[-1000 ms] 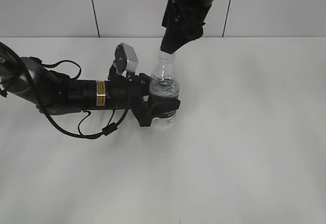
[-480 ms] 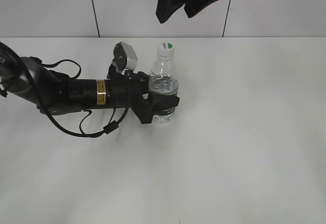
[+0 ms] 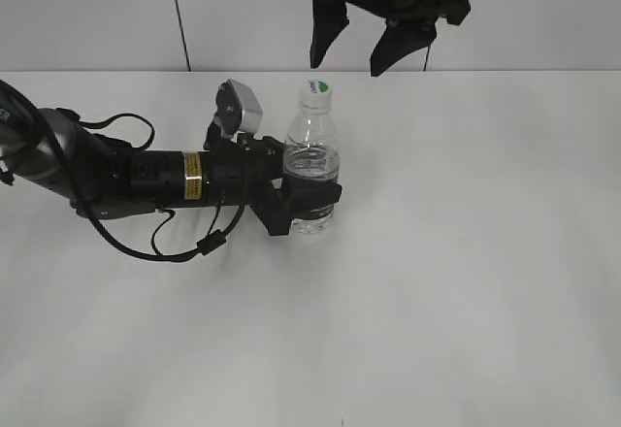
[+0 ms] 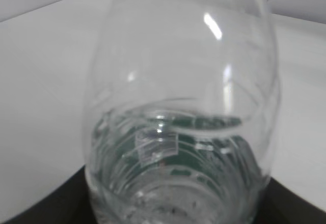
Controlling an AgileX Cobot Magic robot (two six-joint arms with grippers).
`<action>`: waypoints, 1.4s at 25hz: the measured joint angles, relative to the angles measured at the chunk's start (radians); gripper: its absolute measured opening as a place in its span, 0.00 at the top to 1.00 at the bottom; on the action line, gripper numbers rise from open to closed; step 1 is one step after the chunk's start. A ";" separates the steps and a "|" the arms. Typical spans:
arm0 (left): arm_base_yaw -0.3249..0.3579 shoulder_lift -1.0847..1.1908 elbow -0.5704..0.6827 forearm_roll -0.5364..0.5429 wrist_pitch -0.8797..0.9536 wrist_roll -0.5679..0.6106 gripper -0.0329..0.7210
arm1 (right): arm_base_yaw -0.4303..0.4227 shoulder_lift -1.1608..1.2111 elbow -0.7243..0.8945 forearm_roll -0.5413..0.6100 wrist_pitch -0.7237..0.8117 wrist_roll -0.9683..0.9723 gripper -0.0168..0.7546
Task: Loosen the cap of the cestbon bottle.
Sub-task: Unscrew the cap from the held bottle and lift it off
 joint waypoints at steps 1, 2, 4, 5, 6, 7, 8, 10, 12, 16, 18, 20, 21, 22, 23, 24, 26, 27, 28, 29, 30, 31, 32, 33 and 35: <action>0.000 0.000 0.000 0.000 0.000 0.000 0.41 | 0.000 0.013 -0.005 0.020 0.002 0.008 0.32; 0.000 0.000 0.000 0.000 0.000 0.000 0.41 | 0.000 0.027 -0.016 0.033 0.005 0.015 0.32; 0.000 0.000 0.000 0.000 0.000 0.000 0.41 | 0.000 0.050 -0.053 0.046 0.014 0.026 0.32; 0.000 0.000 0.000 0.000 0.000 0.000 0.41 | 0.000 0.063 -0.074 0.050 0.024 0.031 0.32; 0.000 0.000 0.000 0.000 0.000 0.000 0.41 | 0.000 0.074 -0.092 0.052 0.038 0.033 0.32; 0.000 0.000 0.000 0.000 0.000 0.000 0.41 | 0.000 0.083 -0.111 0.053 0.047 0.036 0.32; 0.000 0.000 0.000 0.000 0.001 0.001 0.41 | 0.000 0.092 -0.127 0.055 0.052 0.037 0.32; 0.000 0.000 0.000 0.000 0.003 0.002 0.41 | 0.000 0.108 -0.150 0.058 0.055 0.038 0.32; 0.000 0.000 0.000 0.000 0.004 0.003 0.41 | 0.000 0.132 -0.171 0.062 0.059 0.040 0.32; 0.000 0.000 0.000 0.000 0.006 0.003 0.41 | 0.000 0.179 -0.197 0.062 0.062 0.040 0.32; 0.000 0.000 0.000 0.000 0.008 0.003 0.41 | 0.000 0.187 -0.199 0.058 0.063 0.040 0.32; 0.000 0.000 0.000 0.000 0.009 0.003 0.41 | 0.000 0.194 -0.201 0.054 0.065 0.040 0.32; 0.000 0.000 0.000 0.000 0.009 0.003 0.41 | 0.000 0.197 -0.203 0.053 0.065 0.040 0.32; 0.000 0.000 0.000 0.000 0.009 0.003 0.41 | 0.000 0.202 -0.204 0.053 0.065 0.040 0.32; 0.000 0.000 0.000 0.000 0.009 0.003 0.41 | 0.000 0.204 -0.204 0.053 0.065 0.040 0.32; 0.000 0.000 0.000 0.000 0.009 0.003 0.41 | 0.000 0.205 -0.205 0.055 0.065 0.040 0.32; 0.000 0.000 0.000 -0.001 0.011 0.003 0.41 | 0.000 0.205 -0.206 0.059 0.065 0.039 0.32; 0.000 0.000 0.000 -0.001 0.012 0.003 0.41 | 0.000 0.205 -0.206 0.059 0.065 0.036 0.32; 0.000 0.000 0.000 -0.001 0.013 0.003 0.41 | 0.000 0.205 -0.206 0.060 0.065 0.034 0.32; 0.000 0.000 0.000 -0.001 0.013 0.003 0.41 | 0.000 0.205 -0.206 0.064 0.066 0.032 0.32; 0.000 0.000 0.000 -0.002 0.013 0.003 0.41 | 0.000 0.205 -0.206 0.069 0.066 0.028 0.32; 0.000 0.000 0.000 -0.002 0.013 0.003 0.41 | -0.001 0.205 -0.206 0.071 0.066 0.023 0.32; 0.000 0.000 0.000 -0.002 0.014 0.003 0.41 | -0.001 0.205 -0.206 0.073 0.066 0.020 0.32; 0.000 0.000 0.000 -0.002 0.015 0.003 0.41 | -0.001 0.204 -0.206 0.073 0.066 0.018 0.32; 0.000 0.000 0.000 -0.002 0.015 0.003 0.41 | -0.001 0.199 -0.206 0.073 0.066 0.014 0.32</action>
